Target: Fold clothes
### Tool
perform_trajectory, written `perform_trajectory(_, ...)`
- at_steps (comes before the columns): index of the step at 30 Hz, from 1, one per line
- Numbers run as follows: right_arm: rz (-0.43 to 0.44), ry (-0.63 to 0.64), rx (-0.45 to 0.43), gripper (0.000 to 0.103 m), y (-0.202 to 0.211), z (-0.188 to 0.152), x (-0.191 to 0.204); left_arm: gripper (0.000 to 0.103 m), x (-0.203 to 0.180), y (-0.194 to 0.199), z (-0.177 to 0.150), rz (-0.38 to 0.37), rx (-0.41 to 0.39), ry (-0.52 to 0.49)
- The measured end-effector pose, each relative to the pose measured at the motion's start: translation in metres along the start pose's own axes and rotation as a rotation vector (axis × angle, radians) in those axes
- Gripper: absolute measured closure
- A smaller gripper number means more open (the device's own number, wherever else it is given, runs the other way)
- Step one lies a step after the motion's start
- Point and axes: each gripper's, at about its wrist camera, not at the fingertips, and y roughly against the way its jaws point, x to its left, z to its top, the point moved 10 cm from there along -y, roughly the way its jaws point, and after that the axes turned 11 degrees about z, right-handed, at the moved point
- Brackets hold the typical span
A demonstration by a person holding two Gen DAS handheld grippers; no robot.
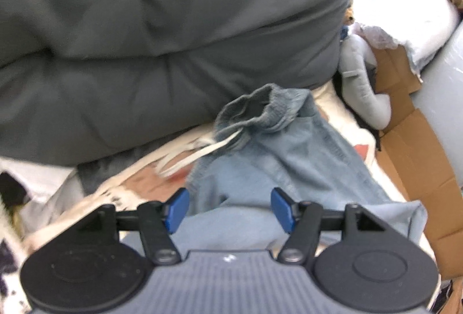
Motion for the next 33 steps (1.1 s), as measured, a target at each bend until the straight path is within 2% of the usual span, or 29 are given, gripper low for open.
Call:
perform_trajectory(3,0.011,-0.024,-0.011,0.044,0.0,-0.009,0.009,0.036,0.027,-0.002,-0.022,0.004,0.021,0.021)
perform_trajectory(5,0.015,-0.035,-0.013,0.042,-0.004,-0.02,0.012,0.029,0.043,-0.006,-0.039,0.031,0.034,0.015)
perform_trajectory(12,0.034,-0.034,0.037,0.041,-0.029,-0.067,0.017,0.029,0.081,-0.034,-0.102,0.079,0.116,0.015)
perform_trajectory(15,0.04,-0.033,0.048,0.041,-0.04,-0.078,0.016,0.029,0.093,-0.045,-0.121,0.1,0.121,0.062)
perform_trajectory(18,0.065,-0.035,0.051,0.041,-0.051,-0.087,0.017,0.029,0.098,-0.053,-0.13,0.092,0.109,0.12)
perform_trajectory(25,0.125,-0.053,0.047,0.041,-0.071,-0.107,0.027,0.029,0.095,-0.073,-0.152,0.097,0.132,0.123)
perform_trajectory(33,0.15,-0.012,0.124,0.041,-0.096,-0.141,0.054,0.032,0.093,-0.092,-0.187,0.122,0.181,0.103)
